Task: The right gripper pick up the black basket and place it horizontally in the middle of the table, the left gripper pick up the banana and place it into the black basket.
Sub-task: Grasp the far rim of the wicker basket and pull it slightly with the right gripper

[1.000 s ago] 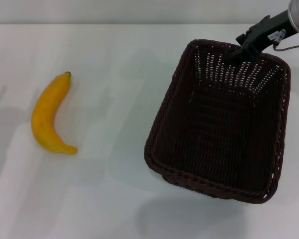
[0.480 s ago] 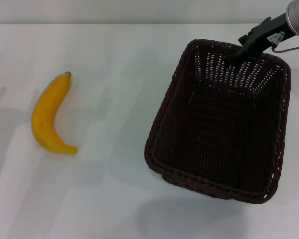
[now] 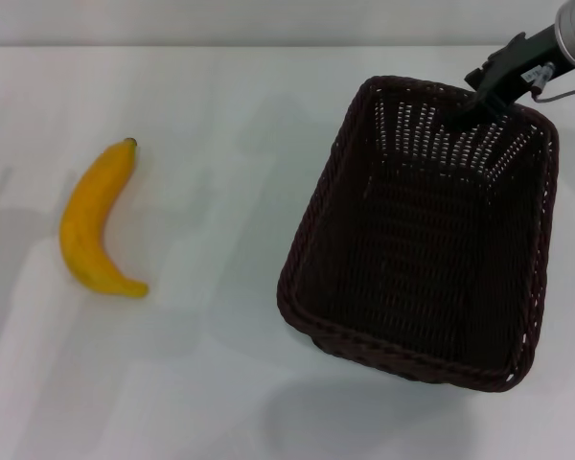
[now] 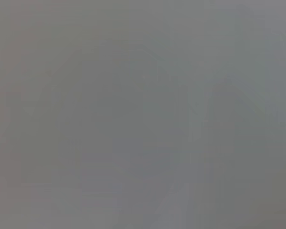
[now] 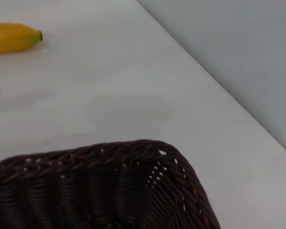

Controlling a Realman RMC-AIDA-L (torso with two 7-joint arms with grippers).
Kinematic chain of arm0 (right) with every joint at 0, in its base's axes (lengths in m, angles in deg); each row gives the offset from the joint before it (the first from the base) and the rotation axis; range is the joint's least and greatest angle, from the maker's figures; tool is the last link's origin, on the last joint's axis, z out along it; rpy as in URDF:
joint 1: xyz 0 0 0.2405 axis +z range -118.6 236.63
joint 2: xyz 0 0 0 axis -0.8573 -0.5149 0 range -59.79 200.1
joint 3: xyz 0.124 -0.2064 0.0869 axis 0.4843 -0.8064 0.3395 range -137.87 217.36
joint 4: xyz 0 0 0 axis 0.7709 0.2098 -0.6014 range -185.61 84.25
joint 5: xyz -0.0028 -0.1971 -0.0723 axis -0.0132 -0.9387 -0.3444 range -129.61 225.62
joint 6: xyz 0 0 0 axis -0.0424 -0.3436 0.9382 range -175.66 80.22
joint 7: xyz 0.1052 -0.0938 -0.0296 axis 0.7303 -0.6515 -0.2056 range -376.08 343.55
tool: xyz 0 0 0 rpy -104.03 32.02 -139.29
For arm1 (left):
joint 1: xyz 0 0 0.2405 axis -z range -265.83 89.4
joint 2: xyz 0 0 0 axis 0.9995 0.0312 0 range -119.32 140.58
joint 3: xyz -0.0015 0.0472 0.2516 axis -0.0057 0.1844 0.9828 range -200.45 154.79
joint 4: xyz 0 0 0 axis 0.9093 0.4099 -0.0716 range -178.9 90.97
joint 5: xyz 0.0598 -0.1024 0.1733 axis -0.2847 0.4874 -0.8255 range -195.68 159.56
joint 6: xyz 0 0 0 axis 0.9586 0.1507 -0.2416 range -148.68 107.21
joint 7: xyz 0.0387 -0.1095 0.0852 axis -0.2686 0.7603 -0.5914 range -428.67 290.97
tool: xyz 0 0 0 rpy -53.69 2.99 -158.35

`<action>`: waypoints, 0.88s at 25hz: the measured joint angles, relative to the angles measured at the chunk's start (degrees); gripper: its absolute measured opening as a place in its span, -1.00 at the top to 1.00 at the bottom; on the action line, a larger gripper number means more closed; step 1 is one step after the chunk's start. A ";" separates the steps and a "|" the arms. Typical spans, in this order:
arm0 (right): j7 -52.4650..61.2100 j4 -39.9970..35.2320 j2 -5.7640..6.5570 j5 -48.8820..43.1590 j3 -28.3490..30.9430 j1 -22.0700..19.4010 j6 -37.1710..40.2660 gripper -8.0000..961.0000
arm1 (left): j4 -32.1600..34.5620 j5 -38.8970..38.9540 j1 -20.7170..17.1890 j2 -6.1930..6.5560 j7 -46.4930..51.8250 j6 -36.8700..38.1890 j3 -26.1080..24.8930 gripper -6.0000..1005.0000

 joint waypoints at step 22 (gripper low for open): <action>-1.18 0.95 -2.08 -4.20 -2.56 0.32 -0.51 -0.37 | -0.09 -0.01 0.06 -0.09 0.00 0.01 -0.05 -0.75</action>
